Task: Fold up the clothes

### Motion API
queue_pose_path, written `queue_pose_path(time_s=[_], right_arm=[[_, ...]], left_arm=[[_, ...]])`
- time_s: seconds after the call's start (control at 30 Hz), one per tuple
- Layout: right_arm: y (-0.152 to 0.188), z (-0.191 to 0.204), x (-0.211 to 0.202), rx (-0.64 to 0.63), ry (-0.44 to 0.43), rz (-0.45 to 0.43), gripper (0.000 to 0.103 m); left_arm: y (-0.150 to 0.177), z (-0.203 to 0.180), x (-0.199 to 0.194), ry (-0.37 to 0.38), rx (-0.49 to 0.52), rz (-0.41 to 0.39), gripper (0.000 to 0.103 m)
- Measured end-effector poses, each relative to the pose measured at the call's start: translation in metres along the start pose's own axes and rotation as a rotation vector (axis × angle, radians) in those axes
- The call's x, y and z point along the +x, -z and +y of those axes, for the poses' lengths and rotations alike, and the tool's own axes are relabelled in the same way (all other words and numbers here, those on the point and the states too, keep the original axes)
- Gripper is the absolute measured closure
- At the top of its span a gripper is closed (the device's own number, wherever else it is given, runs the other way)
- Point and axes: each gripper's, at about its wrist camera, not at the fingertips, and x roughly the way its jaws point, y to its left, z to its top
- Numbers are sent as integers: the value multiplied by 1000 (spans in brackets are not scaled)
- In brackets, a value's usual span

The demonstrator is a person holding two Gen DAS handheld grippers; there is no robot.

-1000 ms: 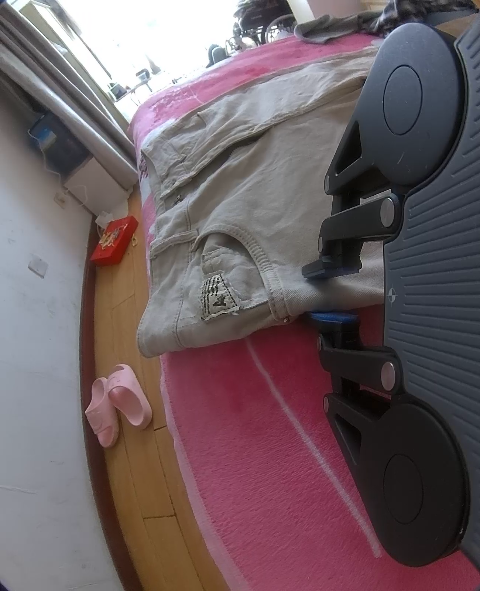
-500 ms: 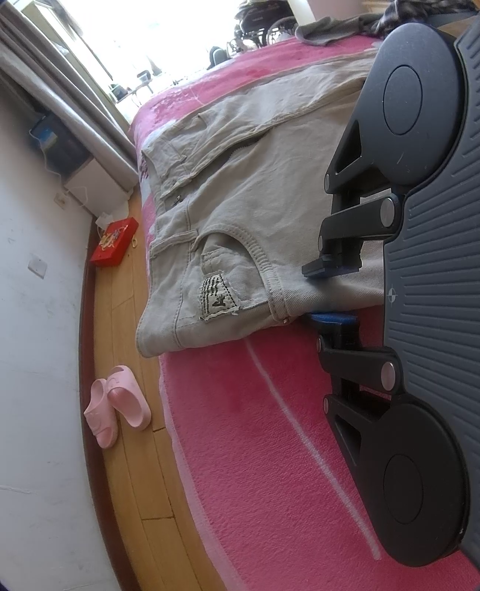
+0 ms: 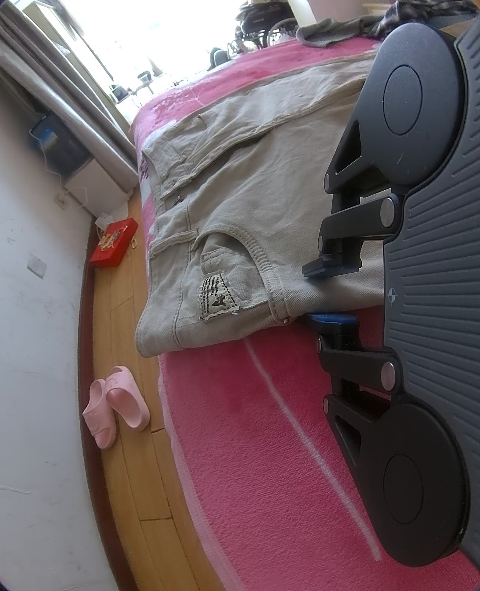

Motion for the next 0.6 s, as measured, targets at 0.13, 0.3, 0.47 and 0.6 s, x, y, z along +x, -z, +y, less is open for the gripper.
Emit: queue_pose_path(time_s=[0.13, 0.3, 0.47, 0.6], right_arm=[[0, 4, 0, -15, 5, -2, 99], [0, -2, -3, -6, 1, -1, 99], [0, 1, 3, -4, -1, -4, 99], [0, 3, 6, -1, -4, -6, 99]], left_arm=[[1, 0, 0, 1, 3, -4, 84], [1, -1, 0, 0, 5, -8, 84], [2, -1, -1, -1, 6, -13, 84], [2, -1, -2, -1, 5, -16, 84]])
